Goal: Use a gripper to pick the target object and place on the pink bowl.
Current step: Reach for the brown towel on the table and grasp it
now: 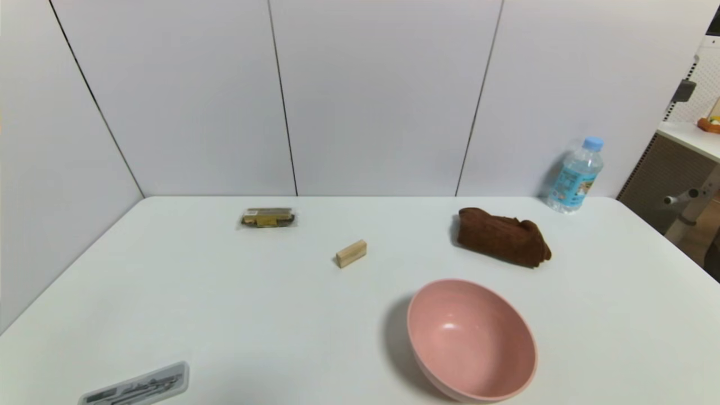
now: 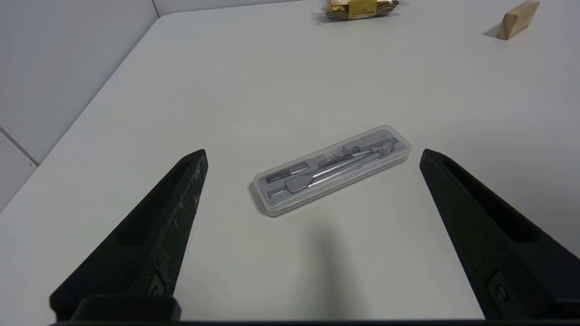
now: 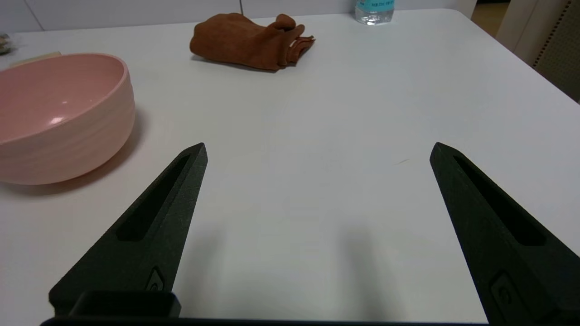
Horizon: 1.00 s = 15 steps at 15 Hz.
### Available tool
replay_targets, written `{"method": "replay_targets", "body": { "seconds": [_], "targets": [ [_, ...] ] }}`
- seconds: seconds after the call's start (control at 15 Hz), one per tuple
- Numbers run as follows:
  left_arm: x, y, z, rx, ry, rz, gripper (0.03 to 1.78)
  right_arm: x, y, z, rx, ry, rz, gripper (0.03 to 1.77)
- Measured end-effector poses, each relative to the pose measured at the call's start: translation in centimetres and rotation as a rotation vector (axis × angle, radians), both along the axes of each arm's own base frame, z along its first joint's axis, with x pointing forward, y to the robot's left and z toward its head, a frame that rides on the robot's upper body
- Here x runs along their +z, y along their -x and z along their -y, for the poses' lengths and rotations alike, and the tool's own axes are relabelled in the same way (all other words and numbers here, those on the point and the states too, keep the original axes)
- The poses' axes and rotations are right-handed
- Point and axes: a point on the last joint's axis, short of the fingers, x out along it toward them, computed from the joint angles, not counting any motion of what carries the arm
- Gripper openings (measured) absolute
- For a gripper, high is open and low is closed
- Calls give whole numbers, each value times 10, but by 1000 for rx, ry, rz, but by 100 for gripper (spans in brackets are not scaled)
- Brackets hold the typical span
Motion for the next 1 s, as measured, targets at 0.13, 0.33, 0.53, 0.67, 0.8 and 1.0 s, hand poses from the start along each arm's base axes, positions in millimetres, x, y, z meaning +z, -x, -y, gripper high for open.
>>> {"method": "replay_targets", "body": {
  "seconds": [0.13, 0.33, 0.53, 0.67, 0.8, 1.0],
  "targets": [
    [0, 0, 0, 0, 0, 0, 169, 10, -1, 0, 3, 0, 16, 170],
    [0, 0, 0, -1, 0, 0, 169, 48, -11, 0, 16, 5, 17, 170],
    [0, 0, 0, -1, -1, 0, 169, 110, -42, -1, 33, 15, -20, 170],
    [0, 0, 0, -1, -1, 0, 169, 149, -78, -2, 53, 21, -64, 170],
    [0, 0, 0, -1, 0, 0, 169, 182, -129, -5, 80, 35, -114, 170],
    [0, 0, 0, 0, 0, 0, 169, 200, -215, -15, 123, 86, -212, 170]
  ]
}}
